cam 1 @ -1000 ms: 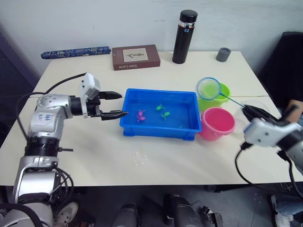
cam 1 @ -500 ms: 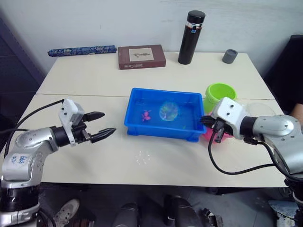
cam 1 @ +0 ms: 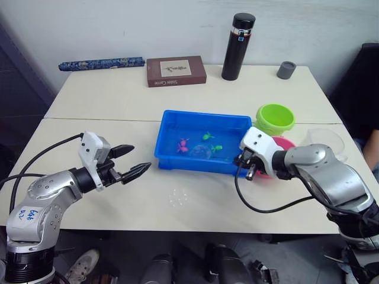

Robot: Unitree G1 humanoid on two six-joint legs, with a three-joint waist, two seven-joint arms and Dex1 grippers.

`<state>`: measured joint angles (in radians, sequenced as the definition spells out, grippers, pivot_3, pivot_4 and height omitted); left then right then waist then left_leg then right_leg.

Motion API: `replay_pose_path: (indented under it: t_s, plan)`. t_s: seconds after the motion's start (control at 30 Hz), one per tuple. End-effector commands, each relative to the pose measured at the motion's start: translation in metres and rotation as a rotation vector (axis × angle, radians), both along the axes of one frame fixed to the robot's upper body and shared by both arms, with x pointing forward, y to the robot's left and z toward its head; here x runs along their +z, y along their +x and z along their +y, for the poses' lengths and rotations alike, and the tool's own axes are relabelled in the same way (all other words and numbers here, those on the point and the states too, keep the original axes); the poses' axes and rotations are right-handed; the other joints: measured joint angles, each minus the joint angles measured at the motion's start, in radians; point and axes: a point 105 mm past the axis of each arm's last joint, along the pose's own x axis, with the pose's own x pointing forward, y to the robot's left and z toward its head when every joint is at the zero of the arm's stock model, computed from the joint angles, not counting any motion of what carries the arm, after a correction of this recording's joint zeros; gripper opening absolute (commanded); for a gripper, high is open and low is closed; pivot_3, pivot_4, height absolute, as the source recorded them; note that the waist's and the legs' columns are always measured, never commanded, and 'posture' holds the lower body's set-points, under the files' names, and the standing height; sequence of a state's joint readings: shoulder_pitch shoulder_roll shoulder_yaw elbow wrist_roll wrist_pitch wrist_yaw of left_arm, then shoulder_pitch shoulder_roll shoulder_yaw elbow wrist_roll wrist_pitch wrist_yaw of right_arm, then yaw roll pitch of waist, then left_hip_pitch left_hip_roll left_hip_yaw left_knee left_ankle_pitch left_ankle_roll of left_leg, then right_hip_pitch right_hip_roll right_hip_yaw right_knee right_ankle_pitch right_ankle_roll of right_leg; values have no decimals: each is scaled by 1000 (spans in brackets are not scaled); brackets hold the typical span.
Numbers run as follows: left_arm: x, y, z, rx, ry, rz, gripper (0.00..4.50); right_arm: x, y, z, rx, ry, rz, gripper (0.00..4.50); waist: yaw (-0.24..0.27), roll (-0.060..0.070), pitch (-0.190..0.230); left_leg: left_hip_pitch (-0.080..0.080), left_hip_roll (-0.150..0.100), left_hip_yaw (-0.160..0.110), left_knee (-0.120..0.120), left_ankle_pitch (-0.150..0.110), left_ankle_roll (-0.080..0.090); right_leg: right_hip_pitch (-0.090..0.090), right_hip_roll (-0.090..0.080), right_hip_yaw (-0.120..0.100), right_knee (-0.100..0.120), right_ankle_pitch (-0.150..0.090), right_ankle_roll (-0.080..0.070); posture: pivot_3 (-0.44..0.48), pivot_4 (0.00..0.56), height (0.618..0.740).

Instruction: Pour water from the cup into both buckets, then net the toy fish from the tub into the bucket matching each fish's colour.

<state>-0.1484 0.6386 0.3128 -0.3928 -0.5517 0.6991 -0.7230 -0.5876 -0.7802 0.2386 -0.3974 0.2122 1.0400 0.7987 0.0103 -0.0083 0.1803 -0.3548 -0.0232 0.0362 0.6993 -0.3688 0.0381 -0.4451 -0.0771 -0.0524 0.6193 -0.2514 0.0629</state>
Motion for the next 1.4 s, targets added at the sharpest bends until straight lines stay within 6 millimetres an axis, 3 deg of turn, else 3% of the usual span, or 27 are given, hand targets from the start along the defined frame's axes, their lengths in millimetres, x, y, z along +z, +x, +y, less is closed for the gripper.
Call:
replay_pose_path:
  t_s: [0.03,0.4,1.0,1.4]
  plan:
    - [13,-5,-7,-32,-4,-57,4455,6,7,11,-9,-13,6,0,-7,0,0,0,0,0,0,0,0,0,0,0,0,0,0,0,150,740]
    - [16,-11,-6,-18,-3,-65,4455,-2,15,17,-23,-70,43,0,-13,0,0,0,0,0,-1,0,0,0,0,0,0,0,0,0,150,740]
    - [19,-15,-3,11,0,-68,4455,-2,12,46,53,40,101,0,-14,0,0,0,0,0,-2,0,-1,0,0,0,-2,-1,-1,0,150,740]
    - [20,-14,-3,12,-4,-67,4455,5,13,51,38,117,123,0,-15,0,0,0,0,0,-2,0,-1,-1,0,0,-5,-1,-1,0,150,740]
